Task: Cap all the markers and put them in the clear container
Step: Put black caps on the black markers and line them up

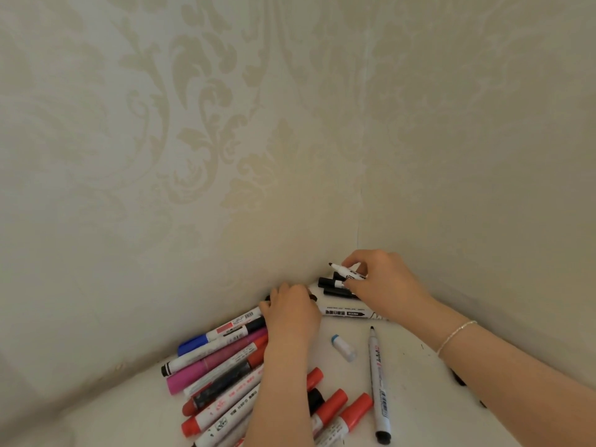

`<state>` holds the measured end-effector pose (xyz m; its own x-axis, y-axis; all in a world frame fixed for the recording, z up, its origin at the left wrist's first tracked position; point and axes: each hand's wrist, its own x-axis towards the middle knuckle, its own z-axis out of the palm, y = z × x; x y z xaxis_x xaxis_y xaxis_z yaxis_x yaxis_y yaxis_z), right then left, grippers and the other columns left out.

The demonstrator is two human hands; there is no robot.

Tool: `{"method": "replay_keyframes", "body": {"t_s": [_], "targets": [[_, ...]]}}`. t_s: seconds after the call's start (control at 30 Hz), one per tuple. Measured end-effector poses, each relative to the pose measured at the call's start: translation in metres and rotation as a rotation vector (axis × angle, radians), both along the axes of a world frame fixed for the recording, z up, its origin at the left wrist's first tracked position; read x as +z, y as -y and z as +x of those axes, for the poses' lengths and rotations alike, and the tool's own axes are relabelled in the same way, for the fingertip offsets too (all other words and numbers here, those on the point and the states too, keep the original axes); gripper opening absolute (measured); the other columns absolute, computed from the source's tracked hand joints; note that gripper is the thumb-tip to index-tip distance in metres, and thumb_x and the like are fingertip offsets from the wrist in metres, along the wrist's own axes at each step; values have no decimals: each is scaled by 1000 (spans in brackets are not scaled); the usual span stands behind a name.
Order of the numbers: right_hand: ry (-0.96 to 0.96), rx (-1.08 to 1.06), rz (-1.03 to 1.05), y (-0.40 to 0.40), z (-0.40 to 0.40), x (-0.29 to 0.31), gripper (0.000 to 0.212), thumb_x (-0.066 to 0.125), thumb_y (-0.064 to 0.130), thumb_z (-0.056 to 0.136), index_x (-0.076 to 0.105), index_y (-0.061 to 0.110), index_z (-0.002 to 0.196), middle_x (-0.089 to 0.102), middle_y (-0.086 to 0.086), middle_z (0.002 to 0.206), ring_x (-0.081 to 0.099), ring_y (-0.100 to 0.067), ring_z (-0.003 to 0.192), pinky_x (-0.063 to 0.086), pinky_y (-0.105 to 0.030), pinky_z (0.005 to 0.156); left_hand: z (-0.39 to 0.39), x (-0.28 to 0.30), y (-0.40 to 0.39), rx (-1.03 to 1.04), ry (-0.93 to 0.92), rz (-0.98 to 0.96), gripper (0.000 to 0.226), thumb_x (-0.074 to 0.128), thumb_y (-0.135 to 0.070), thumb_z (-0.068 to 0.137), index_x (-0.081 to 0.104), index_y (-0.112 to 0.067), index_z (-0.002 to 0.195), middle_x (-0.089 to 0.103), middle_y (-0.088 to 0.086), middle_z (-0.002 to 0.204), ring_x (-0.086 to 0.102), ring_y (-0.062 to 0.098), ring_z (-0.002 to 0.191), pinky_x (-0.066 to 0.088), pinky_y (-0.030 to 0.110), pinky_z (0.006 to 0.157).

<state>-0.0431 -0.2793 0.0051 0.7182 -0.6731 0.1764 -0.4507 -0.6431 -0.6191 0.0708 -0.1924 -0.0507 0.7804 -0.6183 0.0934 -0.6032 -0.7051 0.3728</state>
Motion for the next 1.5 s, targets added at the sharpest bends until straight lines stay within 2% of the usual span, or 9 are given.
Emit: {"method": "replay_keyframes", "body": {"t_s": [0.2, 0.33, 0.47, 0.67, 0.8, 0.97, 1.2, 1.37, 1.5], "targets": [[94, 8, 49, 0, 1, -1, 18, 63, 14, 84, 68, 24, 98, 63, 2, 78, 51, -14, 55, 44, -27, 51, 6, 1, -1, 40, -140, -356, 8, 50, -20, 97, 55, -24, 101, 62, -6, 106, 56, 17, 106, 35, 32, 98], [198, 55, 113, -2, 1, 1, 18, 66, 15, 85, 67, 28, 98, 63, -1, 83, 47, -12, 51, 36, -16, 39, 8, 16, -5, 95, -654, -896, 17, 53, -14, 97, 62, -11, 111, 65, 3, 104, 60, 14, 92, 45, 23, 78], [296, 86, 171, -3, 3, 0, 20, 68, 13, 83, 69, 30, 94, 64, -2, 82, 47, -14, 51, 41, -23, 44, 8, 26, -15, 49, -1204, -1330, 15, 48, -6, 100, 58, 0, 110, 67, 9, 96, 71, 17, 86, 58, 19, 65], [293, 157, 189, -7, 3, 0, 23, 70, 15, 80, 68, 37, 86, 62, 5, 74, 45, -3, 42, 40, -24, 49, 7, 30, -20, -15, -1429, -1438, 15, 45, -4, 100, 58, 4, 101, 69, 19, 99, 72, 25, 93, 60, 30, 74], [294, 167, 178, -8, 3, -1, 20, 70, 16, 81, 69, 34, 90, 61, 6, 74, 45, -4, 43, 39, -24, 47, 7, 26, -18, -48, -1379, -1362, 17, 45, -7, 100, 57, 3, 107, 74, 14, 93, 72, 21, 91, 53, 43, 92], [290, 154, 157, -7, 1, 2, 22, 69, 16, 82, 67, 37, 87, 62, 5, 77, 47, -11, 48, 40, -25, 45, 7, 26, -19, -78, -1388, -1413, 18, 49, -7, 99, 55, 1, 114, 71, 17, 107, 72, 21, 93, 59, 35, 77], [289, 147, 136, -7, 0, 4, 27, 65, 9, 81, 69, 33, 94, 62, 4, 81, 46, -11, 46, 39, -21, 43, 5, 24, -18, -140, -784, -1192, 21, 67, 1, 85, 69, -14, 100, 73, -2, 99, 68, 4, 94, 52, 16, 79], [220, 140, 88, -6, 1, 2, 28, 65, 10, 79, 68, 34, 94, 62, 7, 76, 46, -7, 47, 40, -19, 44, 4, 25, -16, -244, -681, -1125, 26, 66, 8, 82, 70, -13, 95, 71, -7, 92, 66, -6, 82, 49, 9, 71], [149, 145, 55, -3, 2, 2, 25, 66, 13, 79, 69, 32, 95, 65, 7, 77, 44, -2, 40, 43, -22, 45, 4, 24, -12, -272, -668, -1063, 32, 64, 11, 81, 72, -20, 78, 66, -7, 107, 65, -2, 95, 50, 13, 82]]}}
